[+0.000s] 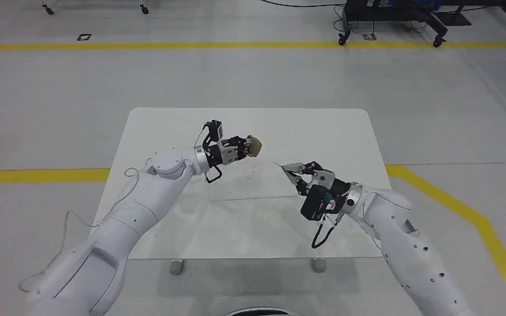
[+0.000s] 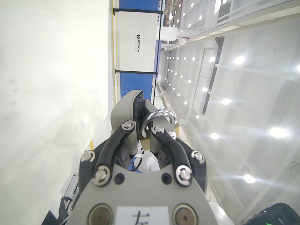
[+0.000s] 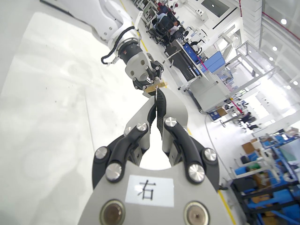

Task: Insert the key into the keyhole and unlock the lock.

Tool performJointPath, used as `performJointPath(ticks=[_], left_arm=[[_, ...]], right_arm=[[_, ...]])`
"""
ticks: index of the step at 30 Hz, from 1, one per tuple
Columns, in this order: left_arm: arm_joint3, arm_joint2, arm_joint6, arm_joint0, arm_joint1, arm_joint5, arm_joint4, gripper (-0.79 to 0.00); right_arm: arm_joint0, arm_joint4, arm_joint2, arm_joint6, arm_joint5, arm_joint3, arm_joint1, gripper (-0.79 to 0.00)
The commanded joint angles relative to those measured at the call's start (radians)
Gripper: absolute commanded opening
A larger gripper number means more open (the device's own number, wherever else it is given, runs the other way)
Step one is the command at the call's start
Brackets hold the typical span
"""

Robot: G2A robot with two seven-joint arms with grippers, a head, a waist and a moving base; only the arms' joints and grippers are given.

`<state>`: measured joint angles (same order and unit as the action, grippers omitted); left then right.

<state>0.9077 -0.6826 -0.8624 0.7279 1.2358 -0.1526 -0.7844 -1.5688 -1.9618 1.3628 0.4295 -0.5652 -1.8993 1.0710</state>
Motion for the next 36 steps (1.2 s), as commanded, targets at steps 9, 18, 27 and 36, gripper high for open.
performJointPath(ticks=[9,18,27,36], left_arm=[[-0.007,0.006,0.009,-0.023,0.01,0.005,0.02,-0.785],[0.068,-0.001,0.067,-0.017,0.003,0.012,0.113,-0.785],[0.147,-0.075,0.016,0.03,-0.018,0.218,0.055,-0.785],[0.119,-0.078,-0.01,0.027,-0.001,0.303,0.022,-0.785]], right_arm=[[-0.039,0.027,0.025,0.011,-0.002,-0.035,-0.003,-0.785],[-0.039,0.027,0.025,0.011,-0.002,-0.035,-0.003,-0.785],[-0.031,-0.334,-0.024,-0.337,0.109,-0.187,-0.006,-0.785],[-0.026,-0.747,-0.214,-0.611,0.099,-0.311,0.002,-0.785]])
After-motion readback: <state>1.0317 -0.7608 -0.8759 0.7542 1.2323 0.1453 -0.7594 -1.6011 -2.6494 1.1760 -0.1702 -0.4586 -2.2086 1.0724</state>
